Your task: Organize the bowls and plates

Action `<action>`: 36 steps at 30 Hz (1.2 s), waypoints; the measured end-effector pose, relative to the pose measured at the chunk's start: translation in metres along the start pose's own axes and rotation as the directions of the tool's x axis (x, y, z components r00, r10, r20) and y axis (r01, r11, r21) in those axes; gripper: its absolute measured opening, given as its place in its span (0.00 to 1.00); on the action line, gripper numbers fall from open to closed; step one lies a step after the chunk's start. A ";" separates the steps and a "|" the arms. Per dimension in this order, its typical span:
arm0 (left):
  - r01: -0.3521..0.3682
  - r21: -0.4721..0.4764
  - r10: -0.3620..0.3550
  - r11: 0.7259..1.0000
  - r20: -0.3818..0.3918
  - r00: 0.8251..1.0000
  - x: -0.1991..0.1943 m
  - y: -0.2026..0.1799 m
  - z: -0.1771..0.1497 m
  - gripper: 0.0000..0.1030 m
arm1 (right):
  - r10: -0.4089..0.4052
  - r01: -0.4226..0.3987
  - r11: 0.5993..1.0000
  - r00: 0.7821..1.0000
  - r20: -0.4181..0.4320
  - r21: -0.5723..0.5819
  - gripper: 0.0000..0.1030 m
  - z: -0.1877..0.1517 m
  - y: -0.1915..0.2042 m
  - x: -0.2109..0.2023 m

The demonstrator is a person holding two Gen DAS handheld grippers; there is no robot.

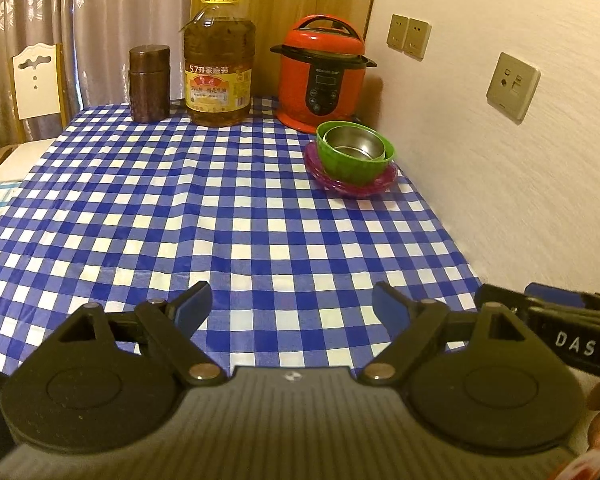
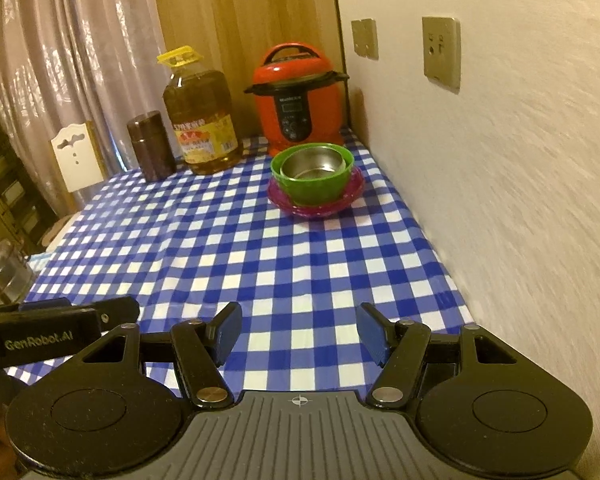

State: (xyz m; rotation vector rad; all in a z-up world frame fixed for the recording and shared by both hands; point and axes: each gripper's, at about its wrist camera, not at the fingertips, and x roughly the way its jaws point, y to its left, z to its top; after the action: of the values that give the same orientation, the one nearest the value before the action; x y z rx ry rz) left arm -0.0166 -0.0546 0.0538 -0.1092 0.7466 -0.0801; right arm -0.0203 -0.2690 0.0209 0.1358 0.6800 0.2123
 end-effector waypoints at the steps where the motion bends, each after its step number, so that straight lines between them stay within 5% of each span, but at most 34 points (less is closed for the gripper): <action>1: 0.001 0.002 -0.001 1.000 0.001 1.000 0.000 0.000 0.000 0.83 | 0.000 0.000 1.000 1.000 -0.002 0.001 0.62 0.000 0.000 0.000; 36: 0.010 0.000 -0.010 1.000 -0.013 1.000 0.004 -0.002 -0.002 0.83 | 0.001 -0.002 1.000 1.000 0.010 0.022 0.62 0.000 -0.003 0.000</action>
State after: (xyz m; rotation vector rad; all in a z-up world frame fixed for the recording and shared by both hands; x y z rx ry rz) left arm -0.0156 -0.0576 0.0500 -0.1126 0.7586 -0.0904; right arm -0.0195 -0.2724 0.0206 0.1583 0.6722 0.2056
